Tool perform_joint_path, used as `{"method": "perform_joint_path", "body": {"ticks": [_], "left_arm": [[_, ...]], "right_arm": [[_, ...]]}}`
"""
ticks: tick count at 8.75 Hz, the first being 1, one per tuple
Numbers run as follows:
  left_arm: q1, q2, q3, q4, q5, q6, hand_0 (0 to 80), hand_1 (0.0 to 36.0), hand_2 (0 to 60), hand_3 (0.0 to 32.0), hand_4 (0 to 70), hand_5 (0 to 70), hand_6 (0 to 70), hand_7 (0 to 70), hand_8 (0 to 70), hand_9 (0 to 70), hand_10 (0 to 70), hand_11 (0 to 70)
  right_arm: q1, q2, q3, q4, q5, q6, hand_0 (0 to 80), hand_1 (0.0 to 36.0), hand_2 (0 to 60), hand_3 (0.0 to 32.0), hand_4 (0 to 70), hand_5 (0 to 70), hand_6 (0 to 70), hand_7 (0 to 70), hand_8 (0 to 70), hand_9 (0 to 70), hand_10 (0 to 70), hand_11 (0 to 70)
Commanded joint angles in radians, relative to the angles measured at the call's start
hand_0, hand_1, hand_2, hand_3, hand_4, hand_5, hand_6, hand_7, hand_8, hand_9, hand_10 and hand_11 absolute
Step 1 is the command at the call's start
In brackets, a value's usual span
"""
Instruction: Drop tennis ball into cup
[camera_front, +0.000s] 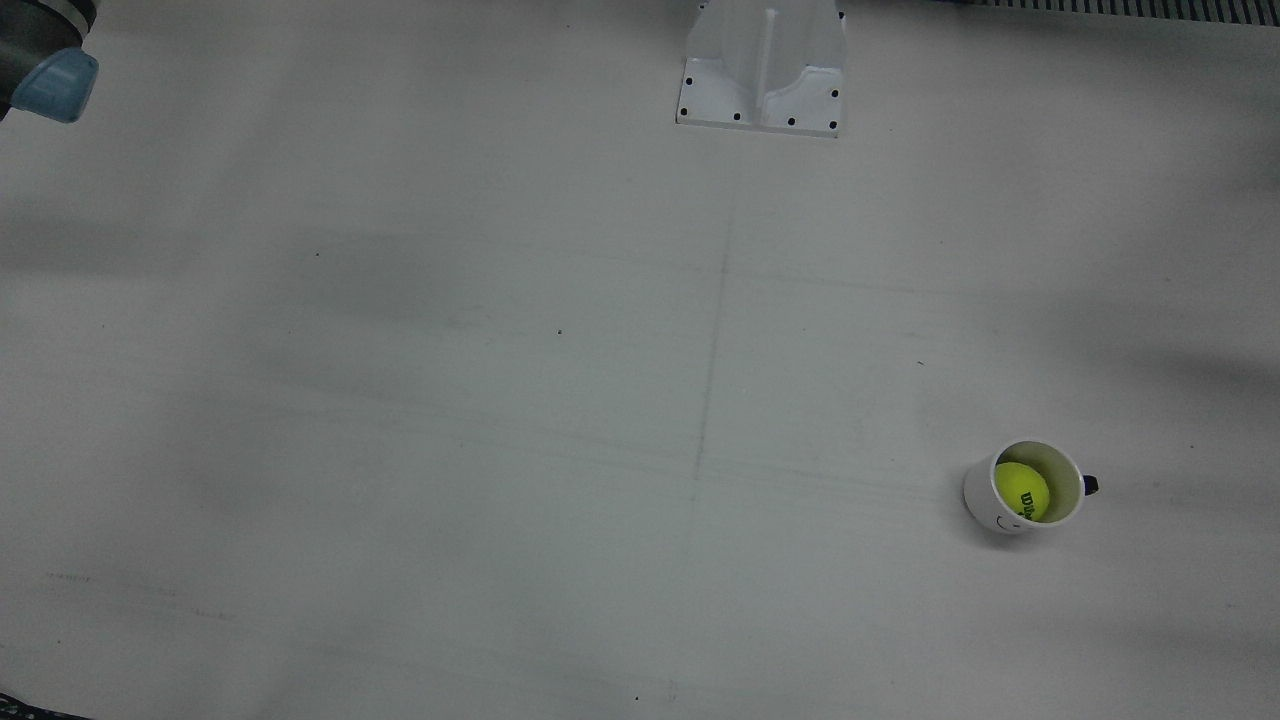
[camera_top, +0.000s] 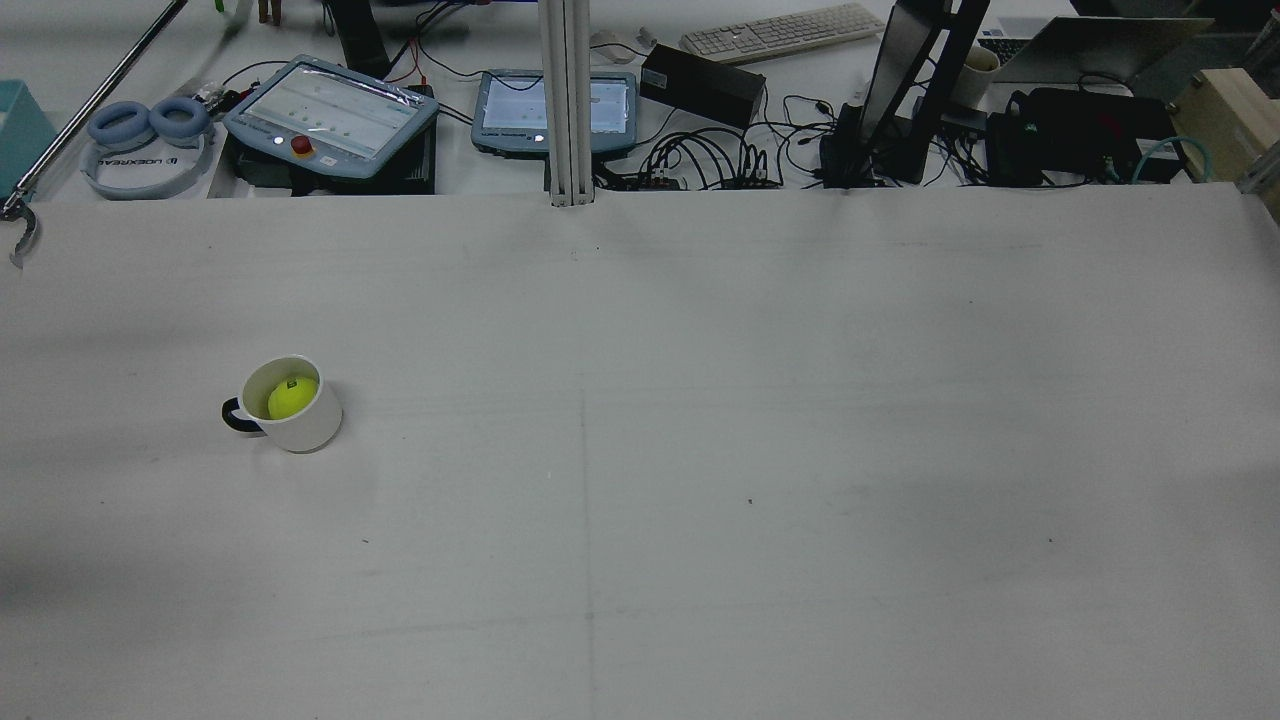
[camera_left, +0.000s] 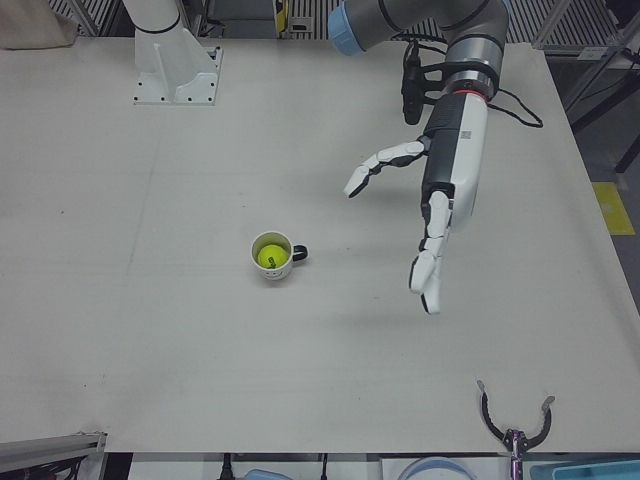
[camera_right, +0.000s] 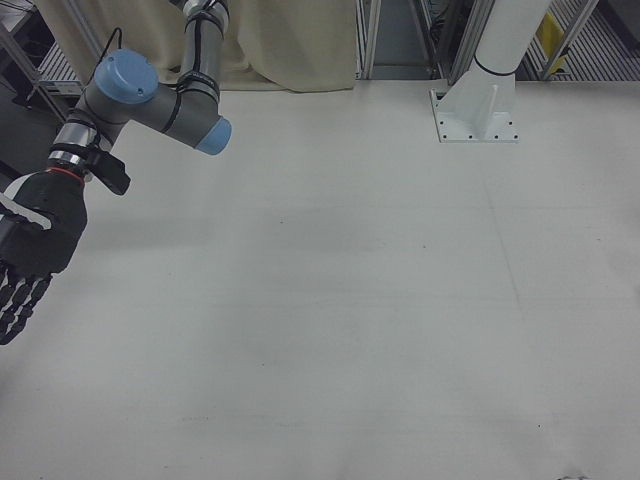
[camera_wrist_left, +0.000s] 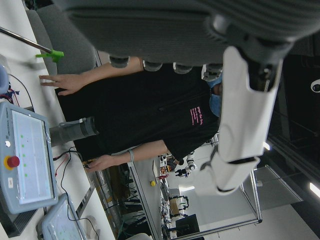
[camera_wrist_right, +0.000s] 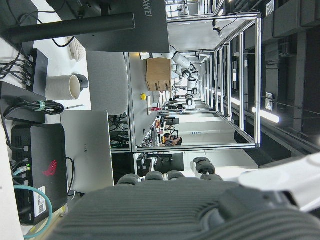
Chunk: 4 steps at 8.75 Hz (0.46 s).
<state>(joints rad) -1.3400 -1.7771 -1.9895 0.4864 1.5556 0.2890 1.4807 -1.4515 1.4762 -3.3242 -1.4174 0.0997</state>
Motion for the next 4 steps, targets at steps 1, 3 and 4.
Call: {"method": "perform_joint_path", "body": {"ticks": [1,3,4], "left_arm": [[-0.036,0.039,0.009,-0.006,0.006,0.001,65.3,36.0,49.1,0.0,0.0,9.9,0.6,0.0,0.0,0.0,0.0,0.0],[-0.036,0.042,0.001,-0.003,0.006,-0.001,69.8,36.0,50.6,0.0,0.0,10.4,0.9,0.0,0.0,0.0,0.0,0.0],[-0.037,0.042,-0.003,-0.003,0.006,-0.001,73.4,36.0,50.4,0.0,0.0,10.6,1.1,0.0,0.0,0.0,0.0,0.0]], "right_arm": [[0.0,0.0,-0.001,0.0,0.0,0.0,0.0,0.0,0.0,0.0,0.0,0.0,0.0,0.0,0.0,0.0,0.0,0.0],[0.001,-0.001,0.001,0.0,0.0,0.0,0.0,0.0,0.0,0.0,0.0,0.0,0.0,0.0,0.0,0.0,0.0,0.0],[0.0,-0.001,-0.001,0.0,0.0,0.0,0.0,0.0,0.0,0.0,0.0,0.0,0.0,0.0,0.0,0.0,0.0,0.0]]}}
